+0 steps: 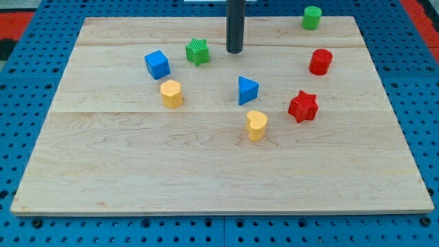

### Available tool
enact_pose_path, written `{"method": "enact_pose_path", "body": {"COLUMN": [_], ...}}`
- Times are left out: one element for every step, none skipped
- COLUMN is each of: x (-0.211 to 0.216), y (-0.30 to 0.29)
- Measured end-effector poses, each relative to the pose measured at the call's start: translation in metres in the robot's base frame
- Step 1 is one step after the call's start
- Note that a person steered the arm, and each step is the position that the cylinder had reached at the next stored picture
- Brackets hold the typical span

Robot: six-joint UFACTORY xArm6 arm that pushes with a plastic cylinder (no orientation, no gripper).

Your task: Move your arm closer to the blue cube

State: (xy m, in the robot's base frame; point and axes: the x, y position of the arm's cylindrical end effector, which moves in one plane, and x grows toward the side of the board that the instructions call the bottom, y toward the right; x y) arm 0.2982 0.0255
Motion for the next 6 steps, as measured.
{"method": "enact_pose_path", "body": {"x": [0.034, 0.046, 0.043, 0.043, 0.056, 0.059], "y": [0.001, -0.036, -0.070, -0.099, -0.111, -0.136]}}
